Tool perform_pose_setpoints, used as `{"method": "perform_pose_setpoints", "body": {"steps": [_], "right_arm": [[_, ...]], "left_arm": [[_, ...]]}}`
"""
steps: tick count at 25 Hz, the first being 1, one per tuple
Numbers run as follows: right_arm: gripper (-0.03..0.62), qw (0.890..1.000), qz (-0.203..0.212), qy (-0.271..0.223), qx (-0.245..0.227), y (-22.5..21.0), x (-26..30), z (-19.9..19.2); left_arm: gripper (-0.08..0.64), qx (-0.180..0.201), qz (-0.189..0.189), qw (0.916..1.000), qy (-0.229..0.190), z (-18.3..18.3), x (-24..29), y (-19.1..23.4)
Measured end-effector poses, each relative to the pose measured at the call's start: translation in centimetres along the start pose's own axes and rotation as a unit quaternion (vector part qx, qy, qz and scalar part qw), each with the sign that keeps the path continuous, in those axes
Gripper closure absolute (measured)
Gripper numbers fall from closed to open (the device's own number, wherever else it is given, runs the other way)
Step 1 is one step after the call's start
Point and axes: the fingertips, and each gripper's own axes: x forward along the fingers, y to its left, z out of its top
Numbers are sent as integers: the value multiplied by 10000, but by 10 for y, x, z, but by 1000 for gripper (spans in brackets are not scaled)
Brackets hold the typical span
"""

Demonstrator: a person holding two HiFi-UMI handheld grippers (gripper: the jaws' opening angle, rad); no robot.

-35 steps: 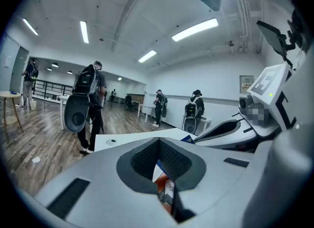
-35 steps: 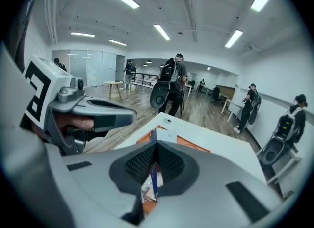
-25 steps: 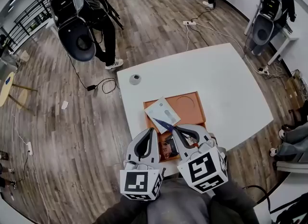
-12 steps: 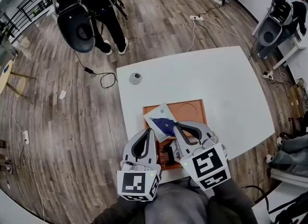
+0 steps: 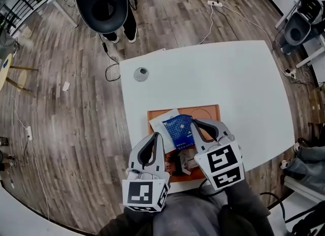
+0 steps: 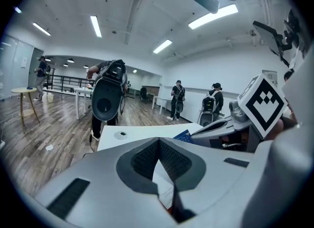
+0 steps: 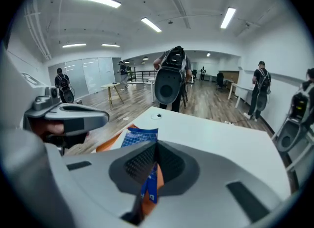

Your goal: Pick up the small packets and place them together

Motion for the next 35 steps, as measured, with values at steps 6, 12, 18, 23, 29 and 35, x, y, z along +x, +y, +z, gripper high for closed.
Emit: {"method": "perform_pose_setpoints", "body": {"steps": [6, 12, 18, 23, 29, 35], "right_arm": [[586, 9997, 8, 230, 58, -12, 18, -11], [527, 9996, -92, 260, 31, -18, 28, -14], [465, 9998, -135, 171, -46, -17, 27, -9], [465, 9997, -214, 21, -107, -17, 17, 1], [465, 9992, -390, -41, -48, -14, 3, -5], [465, 9981, -603, -98, -55, -4, -17, -14]], "left_arm": [[565, -79, 153, 9997, 167, -7, 8, 6], [565, -131, 211, 9995, 195, -11, 13, 11], [565, -149, 217, 9994, 216, -11, 12, 13], [565, -103, 166, 9997, 117, -2, 10, 12], [565, -71, 65, 9999, 138, -7, 2, 9], [565, 2, -75, 9999, 73, -9, -12, 5]]}}
